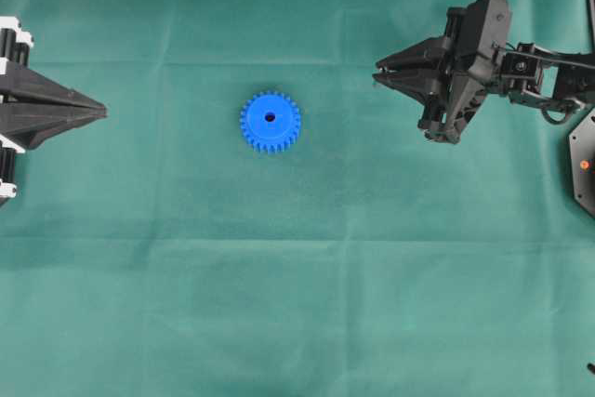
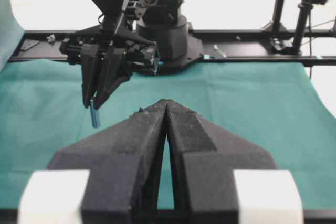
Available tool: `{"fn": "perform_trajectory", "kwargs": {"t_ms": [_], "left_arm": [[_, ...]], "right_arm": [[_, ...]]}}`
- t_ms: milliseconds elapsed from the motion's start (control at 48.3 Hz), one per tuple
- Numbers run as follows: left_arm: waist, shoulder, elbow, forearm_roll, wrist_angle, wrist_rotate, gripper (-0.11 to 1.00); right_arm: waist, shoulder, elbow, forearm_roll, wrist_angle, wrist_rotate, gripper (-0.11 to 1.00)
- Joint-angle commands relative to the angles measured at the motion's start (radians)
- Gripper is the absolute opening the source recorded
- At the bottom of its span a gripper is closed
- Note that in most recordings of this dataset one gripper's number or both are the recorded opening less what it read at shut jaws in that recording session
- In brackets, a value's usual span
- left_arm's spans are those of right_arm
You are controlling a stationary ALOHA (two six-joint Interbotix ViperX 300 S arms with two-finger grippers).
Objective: Insert the shaft placed at a random location into the center hole of the medium gear at another random location.
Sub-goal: 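Lift the shaft and carry it left over the blue gear, then align the held shaft over the gear's center hole and lower it in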
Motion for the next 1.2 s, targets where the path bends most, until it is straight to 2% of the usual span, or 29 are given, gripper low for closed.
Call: {"fn": "perform_trajectory", "kwargs": {"t_ms": [0,207,787,994,1180], "left_arm": [[0.008,0.005,-0.025,0.003,-0.006,-0.002,0.00],[0.008,0.009,-0.025,0.003,-0.006,-0.002,0.00],[0.009,0.011,-0.023,0.003,-0.005,-0.002,0.00],[0.009,0.012,-0.023,0.003,-0.005,-0.002,0.00],[0.009,0.012,-0.023,0.003,-0.005,-0.002,0.00]], "right_arm": [[0.003,-0.002,-0.034,0.003,-0.002,-0.012,0.13],[0.034,0.064,-0.109,0.002,0.000,-0.012,0.13],[0.117,0.270,-0.402,0.003,0.069,-0.009,0.13],[0.129,0.305,-0.457,0.003,0.089,-0.009,0.13],[0.133,0.316,-0.469,0.003,0.092,-0.009,0.13]]}}
